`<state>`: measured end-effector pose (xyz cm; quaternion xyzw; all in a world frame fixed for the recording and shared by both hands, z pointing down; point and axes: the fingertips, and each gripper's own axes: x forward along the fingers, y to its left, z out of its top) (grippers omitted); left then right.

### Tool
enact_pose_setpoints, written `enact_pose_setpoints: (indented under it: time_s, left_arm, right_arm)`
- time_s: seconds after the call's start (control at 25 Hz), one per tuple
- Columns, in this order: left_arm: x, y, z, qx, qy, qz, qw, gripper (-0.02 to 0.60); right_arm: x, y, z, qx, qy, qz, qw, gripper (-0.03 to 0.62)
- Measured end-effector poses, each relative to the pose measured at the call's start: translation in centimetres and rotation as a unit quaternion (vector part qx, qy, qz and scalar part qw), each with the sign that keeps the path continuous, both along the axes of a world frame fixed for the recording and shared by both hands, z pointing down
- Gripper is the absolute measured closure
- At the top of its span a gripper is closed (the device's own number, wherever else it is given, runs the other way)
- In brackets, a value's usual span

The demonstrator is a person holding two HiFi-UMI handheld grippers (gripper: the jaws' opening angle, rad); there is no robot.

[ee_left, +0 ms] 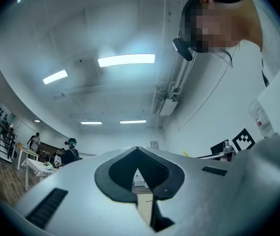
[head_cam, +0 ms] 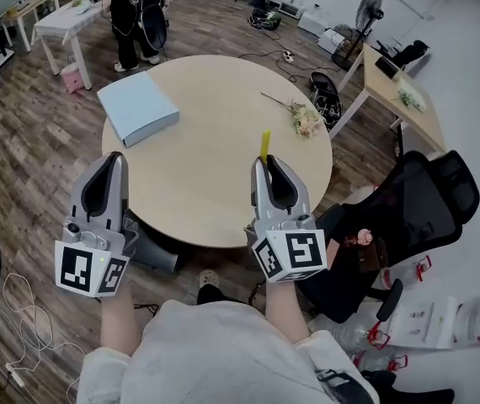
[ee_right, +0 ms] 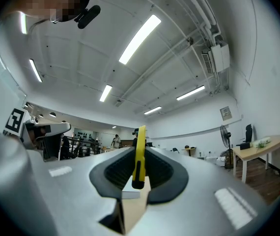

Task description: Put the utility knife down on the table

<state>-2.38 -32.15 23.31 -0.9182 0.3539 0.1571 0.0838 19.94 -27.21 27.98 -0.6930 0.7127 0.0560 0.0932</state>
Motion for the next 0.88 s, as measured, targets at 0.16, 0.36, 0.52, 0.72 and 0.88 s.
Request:
enact_pose_setpoints:
  time_s: [0.16,0.36,0.52,0.72,0.88]
  left_arm:
    - [1.9,-1.6,0.1,0.001,0.0,-0.012,0.9999,0.575]
    - [4.3,-3.1,0.4,0.001,-0.003,-0.028,0.9996,0.575]
    - [5.1,-4.4,0.9,-0.005,-0.006,-0.042,0.9991,0.575]
    - [5.2,-5.7,2.0,-0.016,-0.012,-0.064,0.9978,0.575]
    - [4.9,-6.9,3.0,-0.029,-0.015,-0.079,0.9963,0.575]
  right_arm:
    - [1.7,-2.5,0.4,-0.005,0.004,-0.018,1.0,0.525]
    - [3.8,-5.1,1.9,-0.023,0.008,-0.038,0.999,0.525]
    - [4.5,-7.6,3.8,-0.049,0.007,-0.057,0.997,0.525]
    - [4.6,-10.3,7.6,-0.093,0.003,-0.08,0.992,0.525]
    - [4.6,-12.2,10.8,-0.131,-0.007,-0.092,0.987,0.525]
